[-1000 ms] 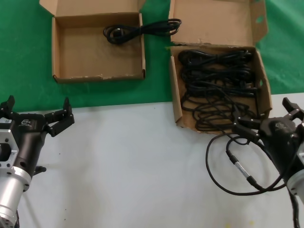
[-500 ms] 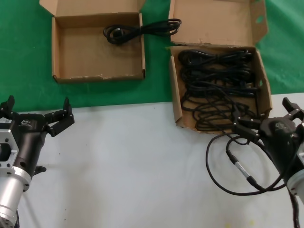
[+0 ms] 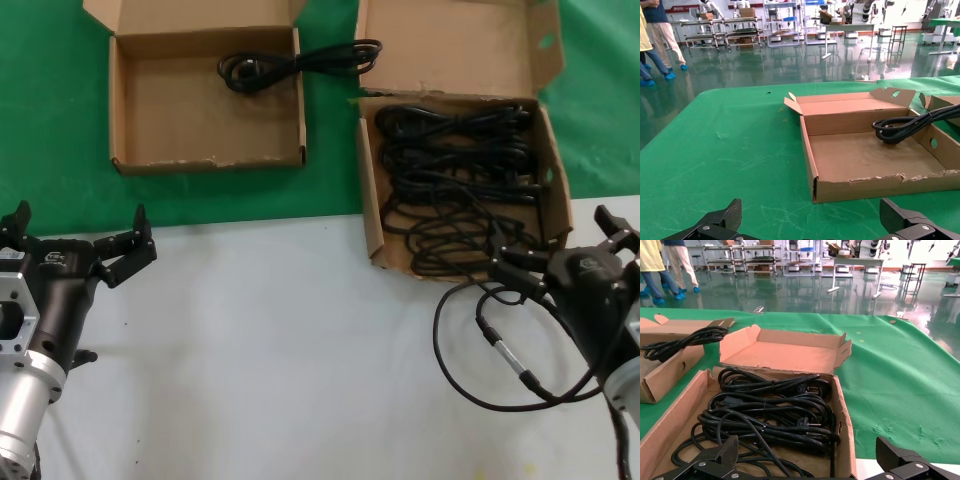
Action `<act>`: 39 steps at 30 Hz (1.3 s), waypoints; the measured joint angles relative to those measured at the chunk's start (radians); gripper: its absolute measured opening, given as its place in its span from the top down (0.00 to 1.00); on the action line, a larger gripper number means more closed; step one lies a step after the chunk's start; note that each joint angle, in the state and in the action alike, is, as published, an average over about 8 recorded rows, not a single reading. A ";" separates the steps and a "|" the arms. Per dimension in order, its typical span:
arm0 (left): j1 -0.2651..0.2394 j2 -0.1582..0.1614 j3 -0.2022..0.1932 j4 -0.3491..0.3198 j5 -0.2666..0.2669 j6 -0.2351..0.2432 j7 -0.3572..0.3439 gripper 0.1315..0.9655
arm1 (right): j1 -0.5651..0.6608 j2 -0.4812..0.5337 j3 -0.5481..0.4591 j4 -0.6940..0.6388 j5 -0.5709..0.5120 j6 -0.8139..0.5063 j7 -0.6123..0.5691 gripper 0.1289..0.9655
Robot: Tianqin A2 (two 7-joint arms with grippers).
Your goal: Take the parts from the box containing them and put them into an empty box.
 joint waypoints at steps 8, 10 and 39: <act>0.000 0.000 0.000 0.000 0.000 0.000 0.000 0.00 | 0.000 0.000 0.000 0.000 0.000 0.000 0.000 0.00; 0.000 0.000 0.000 0.000 0.000 0.000 0.000 0.00 | 0.000 0.000 0.000 0.000 0.000 0.000 0.000 0.00; 0.000 0.000 0.000 0.000 0.000 0.000 0.000 0.00 | 0.000 0.000 0.000 0.000 0.000 0.000 0.000 0.00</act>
